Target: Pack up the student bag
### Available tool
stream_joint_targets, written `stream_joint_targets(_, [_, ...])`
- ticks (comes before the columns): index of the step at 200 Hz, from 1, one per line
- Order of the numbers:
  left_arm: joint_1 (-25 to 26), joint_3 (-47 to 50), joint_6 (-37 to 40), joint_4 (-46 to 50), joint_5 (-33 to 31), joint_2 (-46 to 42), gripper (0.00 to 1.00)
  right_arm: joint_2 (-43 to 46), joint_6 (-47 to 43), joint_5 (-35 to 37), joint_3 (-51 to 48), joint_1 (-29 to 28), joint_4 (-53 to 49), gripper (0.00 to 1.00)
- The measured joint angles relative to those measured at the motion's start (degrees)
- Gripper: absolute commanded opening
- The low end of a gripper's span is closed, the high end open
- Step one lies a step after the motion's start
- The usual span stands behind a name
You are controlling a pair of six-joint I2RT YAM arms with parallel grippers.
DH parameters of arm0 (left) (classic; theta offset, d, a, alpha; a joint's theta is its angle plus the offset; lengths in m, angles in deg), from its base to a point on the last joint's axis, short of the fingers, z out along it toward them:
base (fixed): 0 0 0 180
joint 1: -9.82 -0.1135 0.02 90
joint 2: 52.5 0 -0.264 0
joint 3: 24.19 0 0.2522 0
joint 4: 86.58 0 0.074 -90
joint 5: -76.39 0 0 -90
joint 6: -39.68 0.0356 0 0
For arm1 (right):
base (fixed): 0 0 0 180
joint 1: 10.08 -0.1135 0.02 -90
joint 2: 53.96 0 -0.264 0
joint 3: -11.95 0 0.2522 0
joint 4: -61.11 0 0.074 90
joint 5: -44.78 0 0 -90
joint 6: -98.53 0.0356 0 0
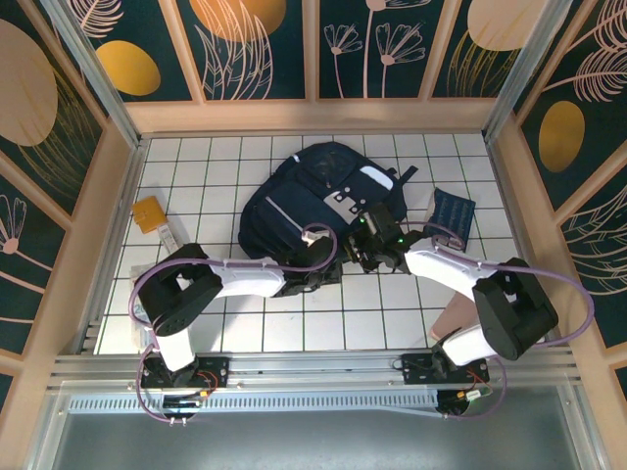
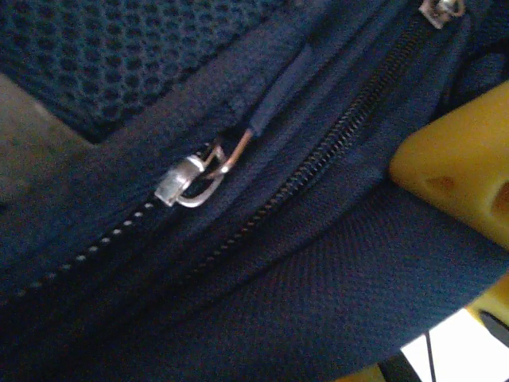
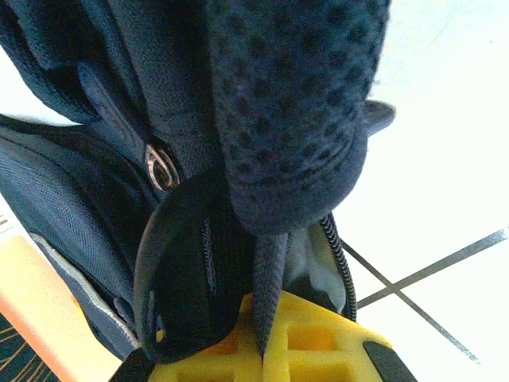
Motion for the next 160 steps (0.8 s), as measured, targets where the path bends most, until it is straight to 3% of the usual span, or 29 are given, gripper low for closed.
stream_joint_targets(65, [-0.44, 9.05, 5.14, -4.17, 1.40, -14.97, 0.00, 1.81, -5.03, 0.33, 3.28, 1.09, -4.46, 0.00])
stream_joint_targets(114, [-3.74, 16.55, 6.23, -3.15, 3.39, -26.18, 0.00, 3.43, -14.29, 1.22, 3.43, 7.98, -7.78, 0.00])
stream_joint_targets(160, [-5.77, 22.84, 13.64, 0.81, 3.02, -36.02, 0.00, 2.75, -25.00, -1.79, 5.03, 12.35, -8.98, 0.00])
